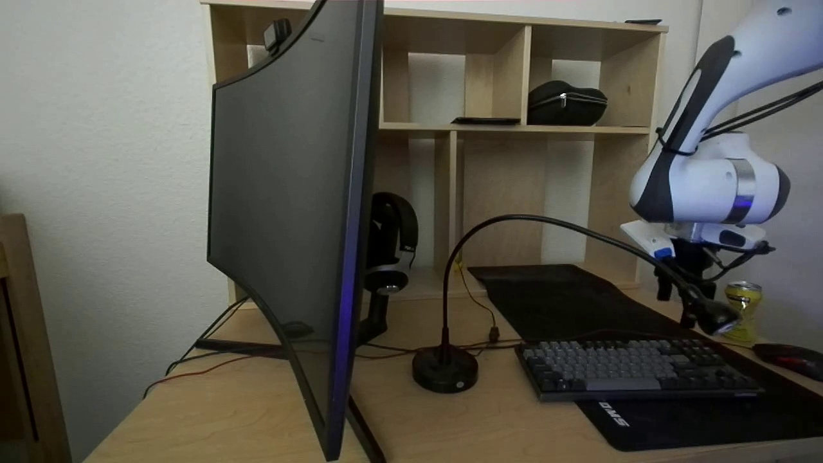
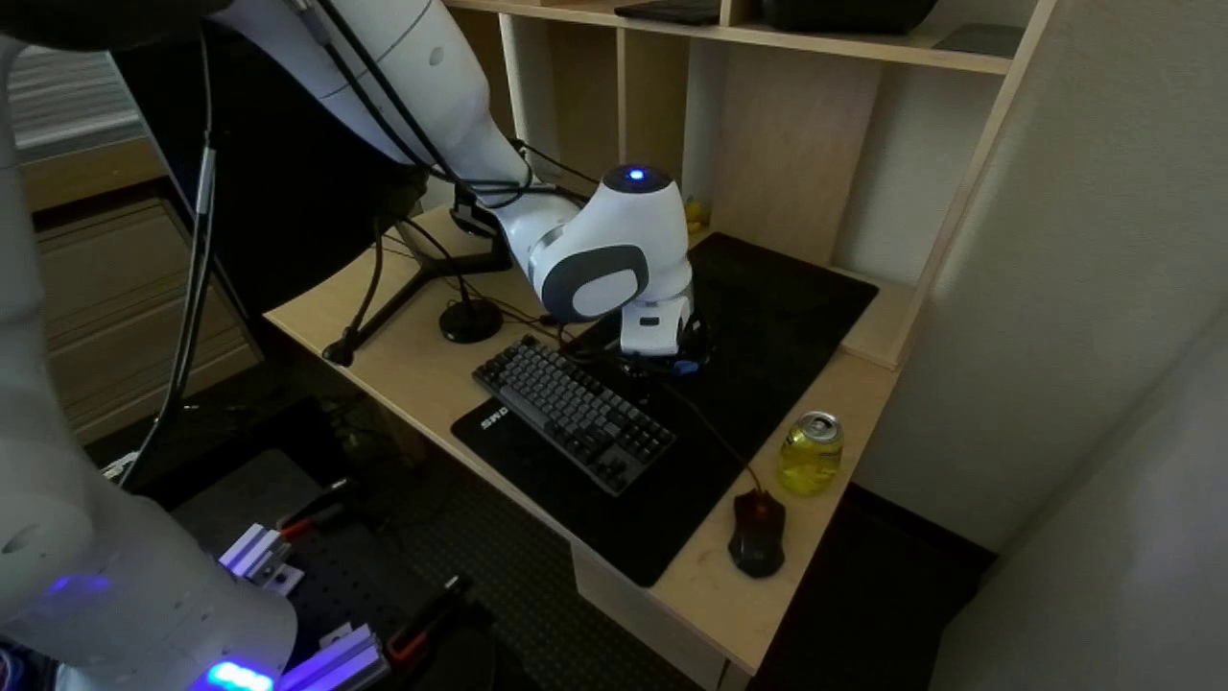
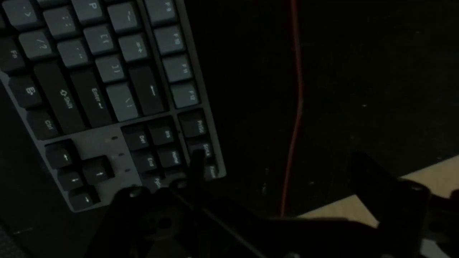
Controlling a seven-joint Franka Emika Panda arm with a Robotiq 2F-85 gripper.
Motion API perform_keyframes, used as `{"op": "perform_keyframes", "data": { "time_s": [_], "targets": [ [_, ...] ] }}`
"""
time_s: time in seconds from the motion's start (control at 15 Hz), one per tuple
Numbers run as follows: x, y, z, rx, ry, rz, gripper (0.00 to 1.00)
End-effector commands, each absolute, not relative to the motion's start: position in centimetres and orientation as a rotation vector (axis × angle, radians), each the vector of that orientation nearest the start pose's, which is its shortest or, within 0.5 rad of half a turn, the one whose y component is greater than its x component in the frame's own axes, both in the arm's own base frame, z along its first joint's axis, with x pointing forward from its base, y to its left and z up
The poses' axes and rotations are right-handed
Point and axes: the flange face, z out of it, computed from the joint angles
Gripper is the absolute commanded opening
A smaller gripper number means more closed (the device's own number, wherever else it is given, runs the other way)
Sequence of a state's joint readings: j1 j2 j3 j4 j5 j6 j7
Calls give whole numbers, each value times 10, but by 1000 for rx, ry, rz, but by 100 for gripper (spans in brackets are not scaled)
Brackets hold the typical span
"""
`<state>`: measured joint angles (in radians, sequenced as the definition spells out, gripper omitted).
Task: Press a key on the keyboard
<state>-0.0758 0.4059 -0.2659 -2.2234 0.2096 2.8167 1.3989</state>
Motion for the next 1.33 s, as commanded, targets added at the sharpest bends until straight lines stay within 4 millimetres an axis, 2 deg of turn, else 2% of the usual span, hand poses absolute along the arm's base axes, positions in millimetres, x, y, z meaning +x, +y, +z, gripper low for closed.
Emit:
{"op": "perform_keyframes", "data": {
  "time_s": [0.0,0.13,0.2,0.67,0.73,0.87,1.2,1.27],
  "targets": [
    [532,-211,175,-1705,2533,-270,100],
    [534,-214,161,-1581,2562,-321,100],
    [528,-209,175,-1675,2545,-279,100],
    [525,-212,177,-1642,2566,-257,100],
    [522,-212,187,-1639,2548,-245,100],
    [514,-214,223,-1614,2495,-287,100],
    [488,-222,322,-1572,2338,-360,100],
    [513,-227,291,-1562,2403,-384,100]
  ]
}}
